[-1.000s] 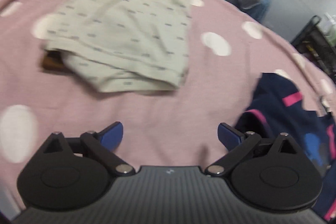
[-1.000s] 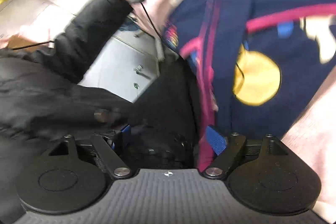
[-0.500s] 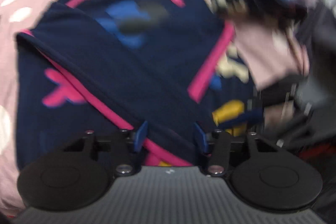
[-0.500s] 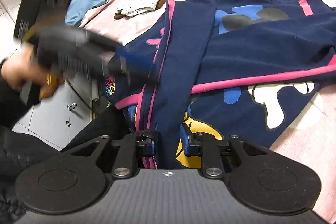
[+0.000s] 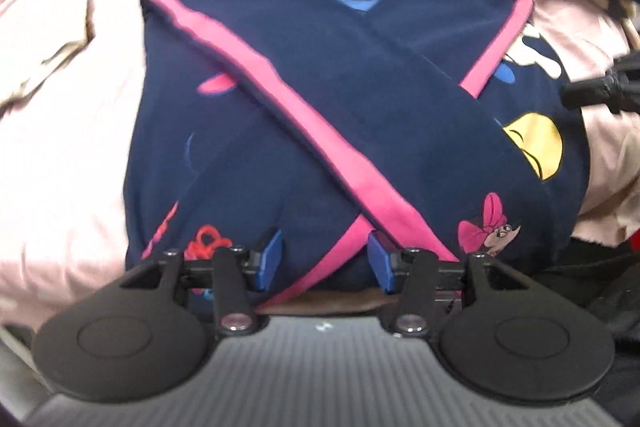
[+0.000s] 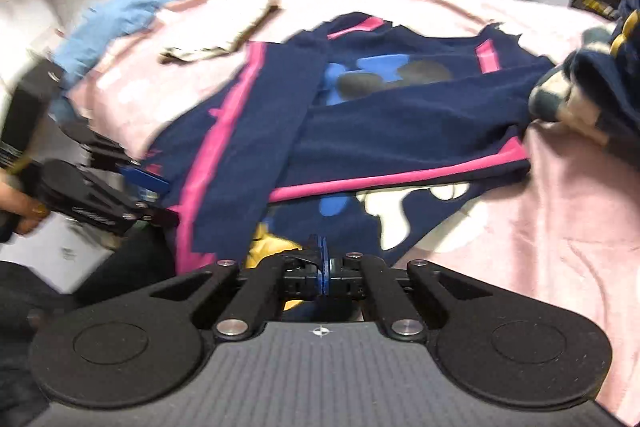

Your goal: Fold small clothes

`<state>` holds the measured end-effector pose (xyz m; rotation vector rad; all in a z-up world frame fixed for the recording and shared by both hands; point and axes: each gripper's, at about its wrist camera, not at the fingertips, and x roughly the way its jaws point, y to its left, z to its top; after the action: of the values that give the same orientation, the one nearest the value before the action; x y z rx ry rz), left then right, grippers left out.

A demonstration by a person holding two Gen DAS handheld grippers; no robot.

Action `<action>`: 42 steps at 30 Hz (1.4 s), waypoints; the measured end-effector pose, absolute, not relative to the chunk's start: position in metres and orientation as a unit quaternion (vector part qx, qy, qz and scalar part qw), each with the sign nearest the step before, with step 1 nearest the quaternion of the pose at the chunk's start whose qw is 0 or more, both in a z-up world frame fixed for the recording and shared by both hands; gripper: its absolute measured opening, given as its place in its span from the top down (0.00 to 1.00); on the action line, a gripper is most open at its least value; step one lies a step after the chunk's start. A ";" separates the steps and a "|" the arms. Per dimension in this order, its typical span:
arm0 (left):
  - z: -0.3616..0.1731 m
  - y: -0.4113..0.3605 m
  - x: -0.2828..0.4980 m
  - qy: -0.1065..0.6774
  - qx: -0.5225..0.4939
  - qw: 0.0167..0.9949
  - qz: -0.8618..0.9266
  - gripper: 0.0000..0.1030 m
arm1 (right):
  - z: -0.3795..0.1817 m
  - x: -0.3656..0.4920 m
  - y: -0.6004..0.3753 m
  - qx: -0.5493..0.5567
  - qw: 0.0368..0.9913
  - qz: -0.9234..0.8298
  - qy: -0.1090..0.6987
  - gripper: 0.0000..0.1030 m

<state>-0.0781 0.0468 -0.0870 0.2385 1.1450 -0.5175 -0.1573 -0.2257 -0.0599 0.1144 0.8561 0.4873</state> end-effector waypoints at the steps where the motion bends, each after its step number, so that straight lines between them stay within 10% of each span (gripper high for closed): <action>1: -0.086 0.051 -0.080 0.539 0.105 0.798 -0.247 0.50 | -0.061 -0.159 -0.222 0.062 0.878 0.244 0.407 0.57; 2: -0.087 0.051 -0.080 0.540 0.107 0.798 -0.245 0.50 | -0.064 -0.158 -0.217 0.064 0.873 0.256 0.411 0.41; 4: -0.079 0.049 -0.081 0.521 0.090 0.809 -0.258 0.49 | -0.070 -0.154 -0.202 0.052 0.868 0.269 0.414 0.41; 12: -0.089 0.012 -0.073 0.491 0.130 0.814 -0.280 0.43 | -0.084 -0.144 -0.178 -0.019 0.864 0.255 0.434 0.63; 18: -0.070 0.031 -0.047 0.480 0.077 0.818 -0.306 0.27 | -0.054 -0.137 -0.218 0.017 0.878 0.234 0.418 0.41; 23: -0.025 0.049 0.011 0.351 0.113 0.885 -0.285 0.00 | -0.019 -0.080 -0.260 0.034 0.904 0.175 0.388 0.05; 42: -0.076 -0.022 0.311 0.434 0.255 0.726 -0.469 0.11 | -0.043 0.181 -0.307 -0.115 0.784 0.170 0.586 0.00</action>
<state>0.3110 -0.0216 -0.0757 0.5628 0.9583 -1.0337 0.1805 -0.3071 -0.0428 -0.2479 1.2641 0.3657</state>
